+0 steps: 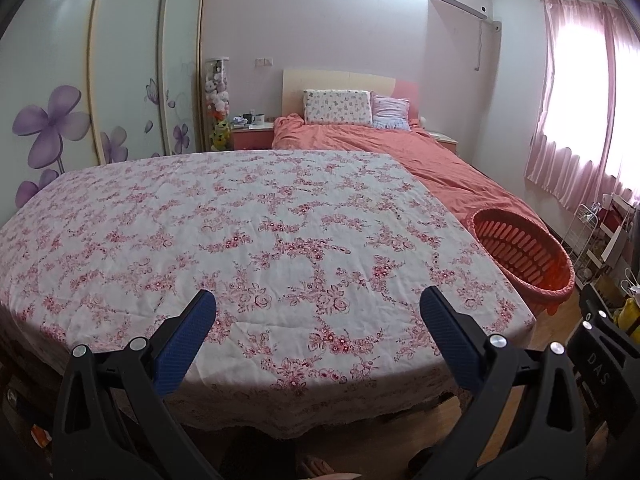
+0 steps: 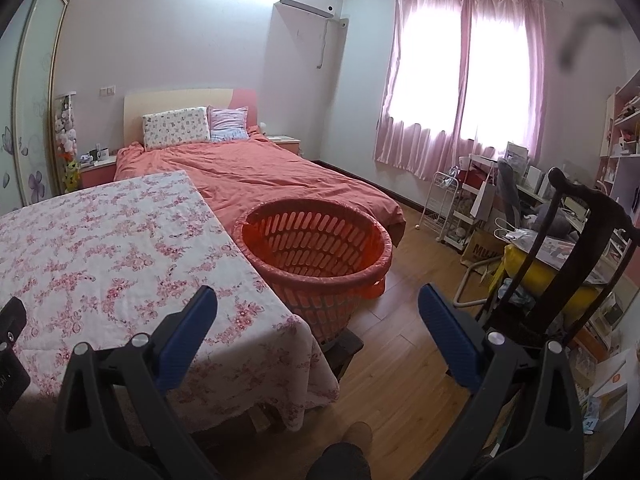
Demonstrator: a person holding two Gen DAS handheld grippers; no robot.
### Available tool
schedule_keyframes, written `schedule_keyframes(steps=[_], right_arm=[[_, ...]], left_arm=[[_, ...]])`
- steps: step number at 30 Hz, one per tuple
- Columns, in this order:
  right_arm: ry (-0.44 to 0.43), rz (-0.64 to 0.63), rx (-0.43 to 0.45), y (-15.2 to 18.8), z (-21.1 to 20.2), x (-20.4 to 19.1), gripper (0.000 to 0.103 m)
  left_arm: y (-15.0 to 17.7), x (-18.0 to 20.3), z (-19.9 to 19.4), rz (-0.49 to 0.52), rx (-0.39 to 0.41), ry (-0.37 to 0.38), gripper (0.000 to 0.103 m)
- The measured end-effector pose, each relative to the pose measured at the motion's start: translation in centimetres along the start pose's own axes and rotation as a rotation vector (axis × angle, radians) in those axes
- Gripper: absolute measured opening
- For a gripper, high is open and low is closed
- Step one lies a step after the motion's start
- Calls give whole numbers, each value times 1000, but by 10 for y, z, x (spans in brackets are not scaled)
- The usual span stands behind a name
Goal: Collect trash
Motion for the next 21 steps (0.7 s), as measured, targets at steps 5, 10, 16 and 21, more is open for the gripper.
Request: schedule_keyframes(steps=[5,10,16,21], right_arm=[[1,0,-3,0,1,-1,98],[-2,0,-16,2,5,-3,98],[-2,4,-29,3,11,-3,98],[0,7,-38,5,15,-4,98]], left_arm=[[0,2,2,9,0,-3,100],[0,5,4,18,-6,0,100],[1,10,7,22,-18,13,100],[3,12,11,22,-33,21,100]])
Point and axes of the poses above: each gripper's, at about its wrist camera, not at the fingertips, and z roughly the way its jaws point, x to its right, y to its underside, the point moved 5 cm from there along z, roughly the way its jaws point, and after that the axes turned 10 degrees about x, right-handed, at the moved point
